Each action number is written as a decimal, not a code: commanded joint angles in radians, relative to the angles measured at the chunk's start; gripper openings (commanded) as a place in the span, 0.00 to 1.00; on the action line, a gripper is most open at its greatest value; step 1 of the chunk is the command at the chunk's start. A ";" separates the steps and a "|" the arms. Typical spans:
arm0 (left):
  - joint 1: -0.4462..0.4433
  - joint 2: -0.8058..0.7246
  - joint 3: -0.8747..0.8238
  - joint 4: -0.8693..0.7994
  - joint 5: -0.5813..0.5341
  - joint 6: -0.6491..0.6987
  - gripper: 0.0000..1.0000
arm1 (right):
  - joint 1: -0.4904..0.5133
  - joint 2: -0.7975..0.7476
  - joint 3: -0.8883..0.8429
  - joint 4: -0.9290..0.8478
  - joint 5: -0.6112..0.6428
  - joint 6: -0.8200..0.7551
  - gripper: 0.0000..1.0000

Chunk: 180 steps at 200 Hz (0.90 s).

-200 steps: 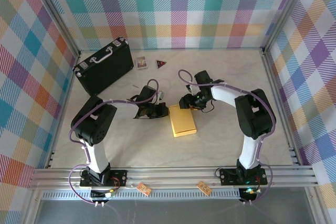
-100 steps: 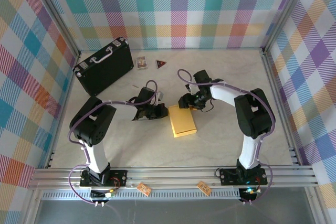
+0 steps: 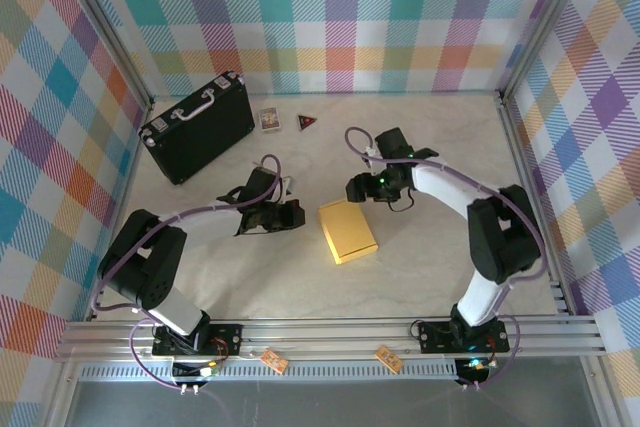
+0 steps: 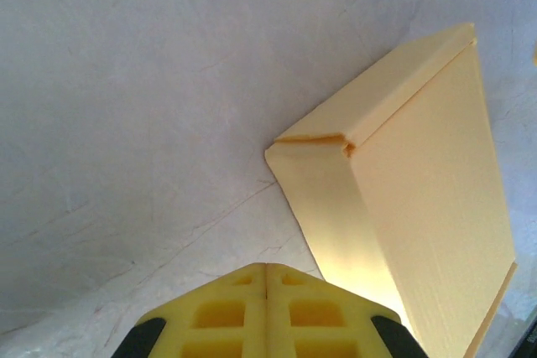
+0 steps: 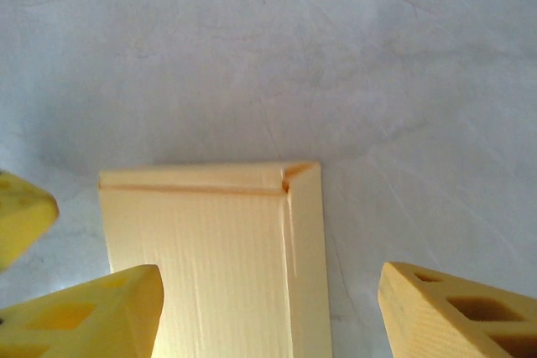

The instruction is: Fold the paper box

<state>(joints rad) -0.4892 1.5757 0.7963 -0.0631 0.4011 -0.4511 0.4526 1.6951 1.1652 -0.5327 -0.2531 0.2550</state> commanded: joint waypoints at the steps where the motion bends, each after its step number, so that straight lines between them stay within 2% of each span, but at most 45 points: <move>1: 0.021 -0.014 0.129 -0.136 -0.023 0.071 0.00 | 0.004 -0.086 -0.066 -0.092 0.067 -0.011 0.68; 12: 0.021 0.002 0.185 -0.157 -0.022 0.088 0.01 | 0.006 -0.131 -0.111 -0.108 0.076 0.014 0.68; 29: 0.022 0.055 0.268 -0.172 0.011 0.106 0.06 | 0.009 -0.217 -0.205 -0.098 0.024 0.057 0.66; 51: 0.023 0.136 0.351 -0.160 0.033 0.117 0.15 | 0.022 -0.336 -0.334 -0.051 -0.028 0.119 0.61; 79: 0.020 0.258 0.452 -0.188 0.083 0.133 0.15 | 0.058 -0.418 -0.427 0.000 -0.106 0.179 0.57; 107: 0.013 0.297 0.421 -0.108 0.151 0.091 0.16 | 0.096 -0.404 -0.456 0.046 -0.139 0.219 0.57; 122: 0.001 0.304 0.402 -0.088 0.171 0.083 0.08 | 0.117 -0.382 -0.459 0.067 -0.131 0.240 0.56; 135: -0.002 0.312 0.404 -0.102 0.176 0.089 0.08 | 0.130 -0.349 -0.449 0.087 -0.130 0.251 0.56; 180: -0.002 0.282 0.331 -0.091 0.187 0.083 0.08 | 0.140 -0.219 -0.340 0.089 -0.076 0.222 0.55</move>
<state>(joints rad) -0.4847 1.8877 1.1778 -0.1703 0.5533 -0.3550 0.5888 1.4281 0.7410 -0.4618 -0.3561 0.4831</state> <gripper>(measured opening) 0.081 0.555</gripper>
